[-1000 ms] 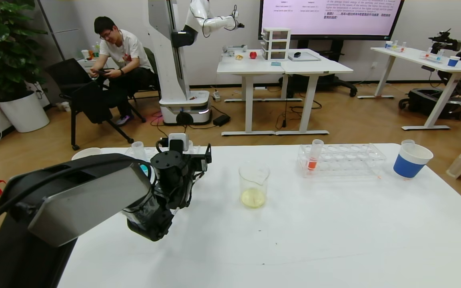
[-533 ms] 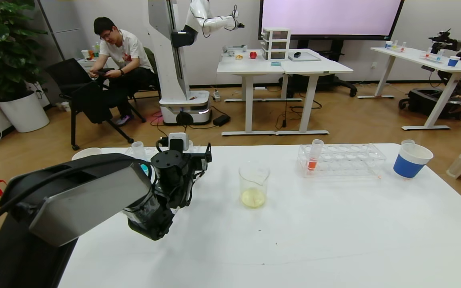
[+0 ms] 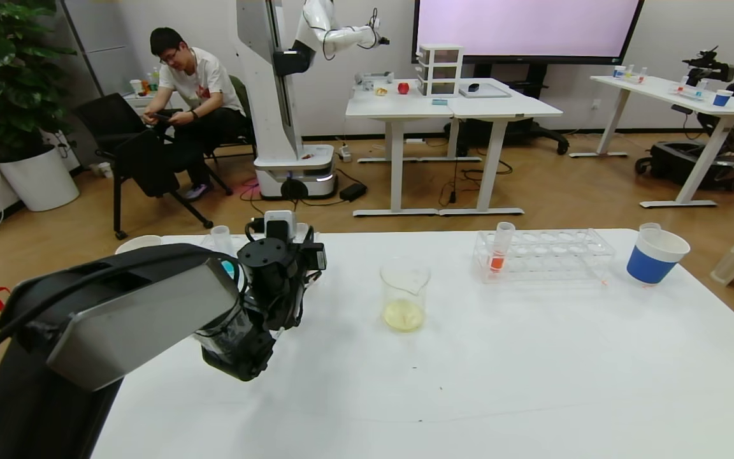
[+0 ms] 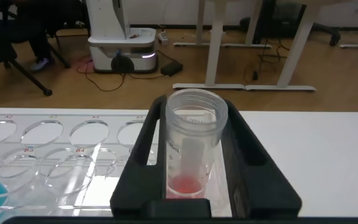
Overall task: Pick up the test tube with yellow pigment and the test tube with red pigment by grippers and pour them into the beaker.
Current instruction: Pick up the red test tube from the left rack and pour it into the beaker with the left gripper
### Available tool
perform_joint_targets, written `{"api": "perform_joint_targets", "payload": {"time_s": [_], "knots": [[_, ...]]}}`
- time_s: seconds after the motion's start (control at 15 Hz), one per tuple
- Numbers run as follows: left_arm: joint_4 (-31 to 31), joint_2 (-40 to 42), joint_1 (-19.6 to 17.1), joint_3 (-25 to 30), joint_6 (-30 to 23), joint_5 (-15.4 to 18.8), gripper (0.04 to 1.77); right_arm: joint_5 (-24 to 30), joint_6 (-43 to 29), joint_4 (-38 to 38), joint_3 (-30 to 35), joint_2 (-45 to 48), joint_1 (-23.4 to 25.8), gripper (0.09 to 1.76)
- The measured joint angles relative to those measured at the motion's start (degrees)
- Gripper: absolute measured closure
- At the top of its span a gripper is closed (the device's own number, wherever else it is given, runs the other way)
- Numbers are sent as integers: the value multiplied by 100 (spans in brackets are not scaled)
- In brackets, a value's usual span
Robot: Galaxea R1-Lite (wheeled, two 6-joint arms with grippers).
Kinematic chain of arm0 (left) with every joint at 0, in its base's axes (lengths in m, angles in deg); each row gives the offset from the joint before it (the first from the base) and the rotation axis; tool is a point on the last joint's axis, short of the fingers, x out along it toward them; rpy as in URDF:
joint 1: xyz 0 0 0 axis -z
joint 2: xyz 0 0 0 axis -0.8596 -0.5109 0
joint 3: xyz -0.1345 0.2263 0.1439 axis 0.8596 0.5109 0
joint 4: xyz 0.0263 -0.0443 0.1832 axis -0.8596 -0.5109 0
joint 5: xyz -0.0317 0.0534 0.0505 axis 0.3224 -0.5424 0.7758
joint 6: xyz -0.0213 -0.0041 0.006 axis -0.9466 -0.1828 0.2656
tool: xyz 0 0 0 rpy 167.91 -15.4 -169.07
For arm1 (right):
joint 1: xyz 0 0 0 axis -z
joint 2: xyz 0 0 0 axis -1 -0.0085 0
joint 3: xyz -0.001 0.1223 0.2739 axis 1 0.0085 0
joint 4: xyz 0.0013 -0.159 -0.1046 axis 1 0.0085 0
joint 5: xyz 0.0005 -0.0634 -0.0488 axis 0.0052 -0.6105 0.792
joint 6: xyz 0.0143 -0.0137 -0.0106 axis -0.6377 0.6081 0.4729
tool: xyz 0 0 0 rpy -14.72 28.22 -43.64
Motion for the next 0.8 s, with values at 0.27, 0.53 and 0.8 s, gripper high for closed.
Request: {"api": "perform_joint_targets", "payload": {"time_s": [0.27, 0.53, 0.8], "knots": [[-5, 7, 4, -2, 2, 5, 128, 0, 0, 0, 0, 0, 6, 11], [-121, 182, 4, -108, 44, 10, 128, 2, 0, -2, 0, 0, 4, 11], [-807, 691, 37, -262, 50, 24, 128, 2, 0, 0, 0, 0, 6, 11]]}}
